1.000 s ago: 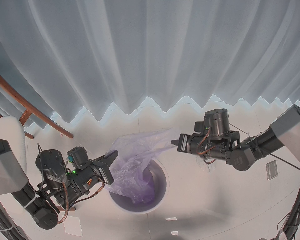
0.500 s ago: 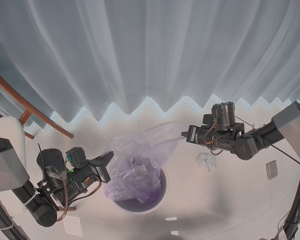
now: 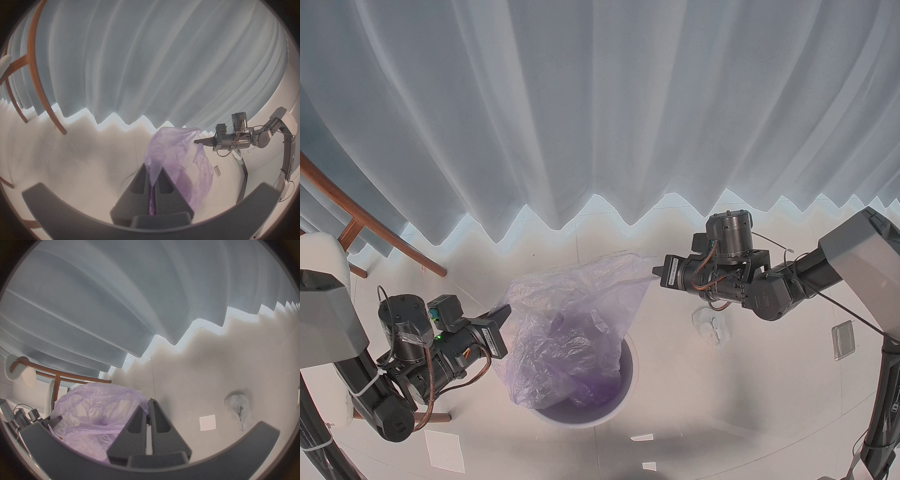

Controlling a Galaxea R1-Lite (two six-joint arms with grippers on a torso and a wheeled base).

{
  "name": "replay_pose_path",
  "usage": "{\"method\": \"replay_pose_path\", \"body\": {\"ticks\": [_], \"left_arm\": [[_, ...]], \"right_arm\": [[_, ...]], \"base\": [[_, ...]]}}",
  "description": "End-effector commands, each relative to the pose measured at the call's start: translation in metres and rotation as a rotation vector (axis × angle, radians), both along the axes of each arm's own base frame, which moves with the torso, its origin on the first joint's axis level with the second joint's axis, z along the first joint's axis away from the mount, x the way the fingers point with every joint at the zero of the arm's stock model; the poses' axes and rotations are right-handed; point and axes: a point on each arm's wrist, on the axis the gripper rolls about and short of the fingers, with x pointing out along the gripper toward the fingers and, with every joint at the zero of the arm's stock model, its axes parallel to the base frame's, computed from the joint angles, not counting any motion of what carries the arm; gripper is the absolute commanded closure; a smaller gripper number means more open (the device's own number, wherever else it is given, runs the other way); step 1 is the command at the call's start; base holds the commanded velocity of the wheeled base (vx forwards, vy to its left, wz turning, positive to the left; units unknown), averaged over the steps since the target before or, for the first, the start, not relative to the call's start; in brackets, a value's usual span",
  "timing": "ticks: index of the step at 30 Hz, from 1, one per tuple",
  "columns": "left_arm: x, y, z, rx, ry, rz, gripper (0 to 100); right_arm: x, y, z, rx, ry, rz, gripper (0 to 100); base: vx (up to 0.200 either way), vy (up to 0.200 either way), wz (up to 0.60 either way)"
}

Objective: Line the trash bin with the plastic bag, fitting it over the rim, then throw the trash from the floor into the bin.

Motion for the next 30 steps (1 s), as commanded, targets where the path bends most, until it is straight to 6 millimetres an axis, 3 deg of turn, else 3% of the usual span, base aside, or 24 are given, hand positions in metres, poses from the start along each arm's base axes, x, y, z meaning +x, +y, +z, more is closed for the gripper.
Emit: {"method": "replay_pose_path", "body": {"ticks": [1, 17, 24, 30], "left_arm": [[0.007, 0.006, -0.015, 0.018, 0.048, 0.024, 100], [0.012, 0.012, -0.026, 0.025, 0.087, 0.031, 100], [0.012, 0.013, -0.027, 0.025, 0.089, 0.031, 100], [0.011, 0.012, -0.027, 0.026, 0.092, 0.025, 100]], "right_arm": [[0.007, 0.004, -0.021, -0.013, 0.026, 0.002, 100], [0.009, 0.006, -0.04, -0.02, 0.042, 0.003, 100], [0.009, 0.009, -0.034, 0.003, 0.007, 0.004, 100], [0.002, 0.014, -0.043, -0.005, 0.033, 0.017, 100]], "base": [[0.0, 0.0, 0.0], [0.0, 0.0, 0.0], [0.0, 0.0, 0.0], [0.0, 0.0, 0.0]]}}
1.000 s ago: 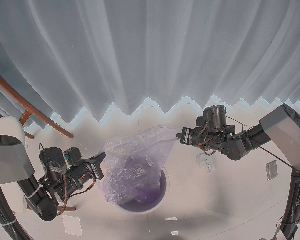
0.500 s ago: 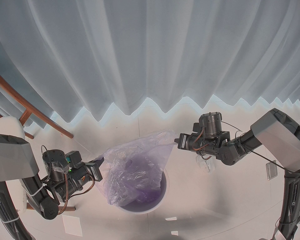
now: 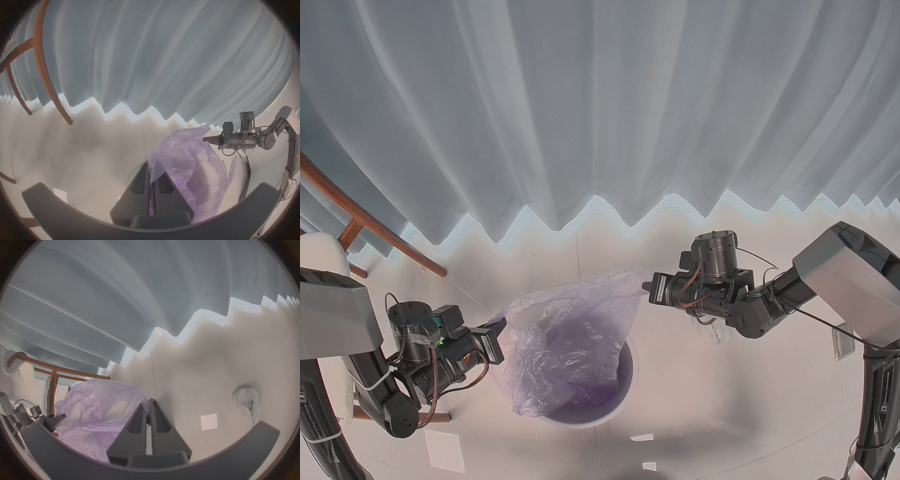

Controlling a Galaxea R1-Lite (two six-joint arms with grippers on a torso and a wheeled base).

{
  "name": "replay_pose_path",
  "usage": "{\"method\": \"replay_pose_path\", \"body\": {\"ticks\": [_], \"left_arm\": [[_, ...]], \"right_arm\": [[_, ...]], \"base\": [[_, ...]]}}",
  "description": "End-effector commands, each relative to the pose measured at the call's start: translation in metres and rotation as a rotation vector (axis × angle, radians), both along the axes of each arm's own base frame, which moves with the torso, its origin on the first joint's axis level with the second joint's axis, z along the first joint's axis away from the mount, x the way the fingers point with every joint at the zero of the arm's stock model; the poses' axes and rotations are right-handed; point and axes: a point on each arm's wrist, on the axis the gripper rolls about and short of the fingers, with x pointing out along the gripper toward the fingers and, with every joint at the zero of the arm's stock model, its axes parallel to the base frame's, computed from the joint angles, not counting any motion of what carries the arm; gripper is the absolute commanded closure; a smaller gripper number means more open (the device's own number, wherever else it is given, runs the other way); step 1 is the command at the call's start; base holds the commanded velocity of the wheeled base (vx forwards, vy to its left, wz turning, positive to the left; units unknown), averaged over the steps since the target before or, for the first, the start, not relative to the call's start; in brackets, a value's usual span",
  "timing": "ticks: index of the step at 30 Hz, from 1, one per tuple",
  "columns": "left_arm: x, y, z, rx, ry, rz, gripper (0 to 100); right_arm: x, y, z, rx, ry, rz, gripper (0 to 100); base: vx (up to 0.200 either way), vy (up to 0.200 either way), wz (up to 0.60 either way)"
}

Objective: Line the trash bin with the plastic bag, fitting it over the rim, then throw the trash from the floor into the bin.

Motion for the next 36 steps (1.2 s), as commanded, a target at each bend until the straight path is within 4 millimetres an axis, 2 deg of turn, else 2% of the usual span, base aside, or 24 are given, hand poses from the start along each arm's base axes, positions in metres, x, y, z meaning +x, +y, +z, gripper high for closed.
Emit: {"method": "replay_pose_path", "body": {"ticks": [1, 11, 12, 15, 17, 22, 23, 24, 25, 26, 27, 28, 36], "left_arm": [[-0.002, -0.002, -0.002, 0.002, 0.008, -0.009, 100], [0.001, 0.001, -0.01, 0.012, 0.032, 0.009, 100], [0.001, 0.001, -0.01, 0.012, 0.032, 0.009, 100], [-0.001, -0.001, -0.007, 0.005, 0.014, -0.005, 100], [-0.001, -0.001, -0.005, 0.003, 0.006, -0.005, 100], [0.0, -0.001, -0.004, 0.002, 0.002, -0.003, 100], [-0.001, -0.001, -0.004, 0.002, 0.003, -0.005, 100], [-0.001, -0.001, -0.004, 0.002, 0.003, -0.005, 100], [-0.001, -0.002, -0.005, 0.003, 0.005, -0.007, 100], [-0.001, -0.002, -0.005, 0.003, 0.005, -0.007, 100], [-0.002, -0.003, -0.004, 0.003, 0.003, -0.01, 100], [-0.002, -0.004, -0.004, 0.002, 0.002, -0.013, 100], [-0.003, -0.004, 0.0, 0.0, -0.011, -0.016, 100]], "right_arm": [[-0.005, 0.001, -0.009, -0.014, 0.028, 0.003, 100], [-0.01, -0.004, -0.021, 0.011, -0.029, -0.037, 100], [-0.01, -0.004, -0.021, 0.011, -0.029, -0.037, 0], [-0.011, -0.002, -0.01, 0.042, -0.054, -0.039, 0], [-0.015, -0.004, 0.01, 0.114, -0.086, -0.055, 0], [-0.044, -0.001, 0.048, 0.25, -0.071, -0.019, 0], [-0.054, -0.001, 0.051, 0.256, -0.058, 0.002, 0], [-0.054, -0.001, 0.051, 0.256, -0.058, 0.002, 0], [-0.073, 0.001, 0.055, 0.257, -0.035, 0.039, 0], [-0.073, 0.001, 0.055, 0.257, -0.035, 0.039, 0], [-0.092, 0.005, 0.054, 0.257, -0.007, 0.077, 0], [-0.098, 0.007, 0.055, 0.258, 0.002, 0.088, 0], [-0.118, 0.025, 0.067, 0.363, 0.102, 0.107, 0]], "base": [[0.0, 0.0, 0.0], [0.0, 0.0, 0.0], [0.0, 0.0, 0.0], [0.0, 0.0, 0.0], [0.0, 0.0, 0.0], [0.0, 0.0, 0.0], [0.0, 0.0, 0.0], [0.0, 0.0, 0.0], [0.0, 0.0, 0.0], [0.0, 0.0, 0.0], [0.0, 0.0, 0.0], [0.0, 0.0, 0.0], [0.0, 0.0, 0.0]]}}
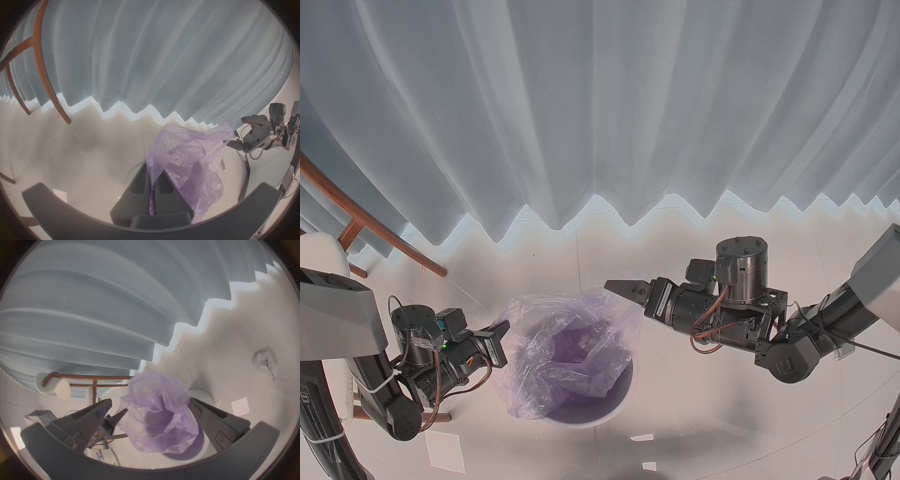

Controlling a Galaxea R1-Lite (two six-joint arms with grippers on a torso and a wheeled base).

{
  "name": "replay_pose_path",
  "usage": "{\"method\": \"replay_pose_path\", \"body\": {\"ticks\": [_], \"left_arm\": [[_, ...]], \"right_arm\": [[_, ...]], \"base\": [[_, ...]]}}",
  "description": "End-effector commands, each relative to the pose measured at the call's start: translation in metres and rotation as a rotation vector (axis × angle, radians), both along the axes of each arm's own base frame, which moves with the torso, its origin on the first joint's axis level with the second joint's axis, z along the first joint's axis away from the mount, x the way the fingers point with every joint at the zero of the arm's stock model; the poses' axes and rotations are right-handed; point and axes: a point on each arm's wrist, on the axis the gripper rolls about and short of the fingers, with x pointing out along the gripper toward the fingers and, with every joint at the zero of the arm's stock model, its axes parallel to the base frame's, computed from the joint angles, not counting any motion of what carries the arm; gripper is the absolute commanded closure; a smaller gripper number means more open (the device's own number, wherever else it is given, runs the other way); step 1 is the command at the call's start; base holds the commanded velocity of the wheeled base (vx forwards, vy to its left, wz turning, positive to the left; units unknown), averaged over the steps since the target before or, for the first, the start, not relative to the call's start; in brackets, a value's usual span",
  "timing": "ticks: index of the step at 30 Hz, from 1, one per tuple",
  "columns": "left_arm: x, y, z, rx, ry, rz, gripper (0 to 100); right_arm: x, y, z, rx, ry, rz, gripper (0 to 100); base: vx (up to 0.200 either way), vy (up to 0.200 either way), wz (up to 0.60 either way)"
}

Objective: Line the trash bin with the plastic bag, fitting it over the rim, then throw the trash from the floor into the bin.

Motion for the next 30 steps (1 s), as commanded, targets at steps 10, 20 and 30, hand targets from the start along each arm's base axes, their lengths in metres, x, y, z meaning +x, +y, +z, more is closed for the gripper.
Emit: {"method": "replay_pose_path", "body": {"ticks": [10, 20, 30], "left_arm": [[-0.002, -0.001, 0.008, -0.009, -0.026, -0.006, 100], [-0.003, -0.001, 0.013, -0.015, -0.044, -0.006, 100], [-0.004, -0.002, 0.015, -0.018, -0.051, -0.013, 100]], "right_arm": [[-0.014, 0.017, 0.025, 0.038, 0.076, -0.007, 0], [-0.052, 0.03, 0.011, -0.084, 0.224, 0.076, 0], [-0.049, 0.06, -0.002, -0.099, 0.232, 0.122, 0]], "base": [[0.0, 0.0, 0.0], [0.0, 0.0, 0.0], [0.0, 0.0, 0.0]]}}
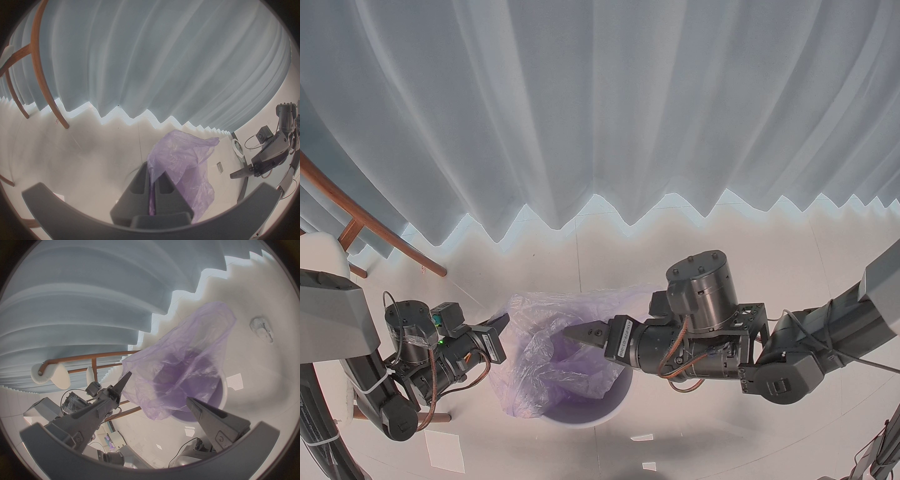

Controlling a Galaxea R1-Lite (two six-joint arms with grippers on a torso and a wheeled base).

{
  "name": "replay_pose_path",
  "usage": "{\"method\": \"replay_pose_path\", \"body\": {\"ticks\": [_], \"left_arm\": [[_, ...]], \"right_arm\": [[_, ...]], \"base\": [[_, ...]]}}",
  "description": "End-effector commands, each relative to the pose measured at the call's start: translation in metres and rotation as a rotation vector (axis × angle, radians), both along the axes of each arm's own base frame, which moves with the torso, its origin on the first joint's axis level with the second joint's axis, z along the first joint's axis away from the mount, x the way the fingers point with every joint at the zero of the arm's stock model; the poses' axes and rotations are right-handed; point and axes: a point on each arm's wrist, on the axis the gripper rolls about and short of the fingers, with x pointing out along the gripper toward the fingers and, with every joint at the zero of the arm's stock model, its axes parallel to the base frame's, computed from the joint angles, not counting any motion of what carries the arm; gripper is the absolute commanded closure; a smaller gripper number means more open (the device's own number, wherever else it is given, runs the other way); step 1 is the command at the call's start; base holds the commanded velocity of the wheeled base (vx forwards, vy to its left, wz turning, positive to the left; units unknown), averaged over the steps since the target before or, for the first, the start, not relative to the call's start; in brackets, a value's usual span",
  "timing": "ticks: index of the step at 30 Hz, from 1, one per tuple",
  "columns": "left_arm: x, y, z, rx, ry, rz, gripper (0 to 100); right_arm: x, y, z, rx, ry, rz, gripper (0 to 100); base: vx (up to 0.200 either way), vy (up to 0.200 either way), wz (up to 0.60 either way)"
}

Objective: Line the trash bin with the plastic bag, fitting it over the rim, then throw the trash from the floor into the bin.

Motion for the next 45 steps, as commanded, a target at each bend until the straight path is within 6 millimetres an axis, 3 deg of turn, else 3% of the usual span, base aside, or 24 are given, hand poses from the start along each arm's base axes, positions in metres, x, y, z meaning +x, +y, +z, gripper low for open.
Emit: {"method": "replay_pose_path", "body": {"ticks": [1, 10, 39, 40, 45], "left_arm": [[-0.001, 0.0, 0.002, -0.003, -0.008, -0.002, 100], [0.0, 0.0, 0.004, -0.006, -0.013, -0.002, 100], [-0.001, 0.0, 0.003, -0.003, -0.009, -0.002, 100], [-0.001, 0.0, 0.003, -0.003, -0.009, -0.002, 100], [-0.001, 0.0, 0.002, -0.002, -0.006, -0.002, 100]], "right_arm": [[0.003, 0.022, -0.014, -0.019, 0.007, 0.034, 0], [0.012, 0.057, -0.034, -0.053, -0.029, 0.096, 0], [0.032, 0.079, -0.051, -0.06, -0.075, 0.114, 0], [0.031, 0.079, -0.051, -0.06, -0.075, 0.115, 100], [0.029, 0.079, -0.049, -0.061, -0.074, 0.119, 100]], "base": [[0.0, 0.0, 0.0], [0.0, 0.0, 0.0], [0.0, 0.0, 0.0], [0.0, 0.0, 0.0], [0.0, 0.0, 0.0]]}}
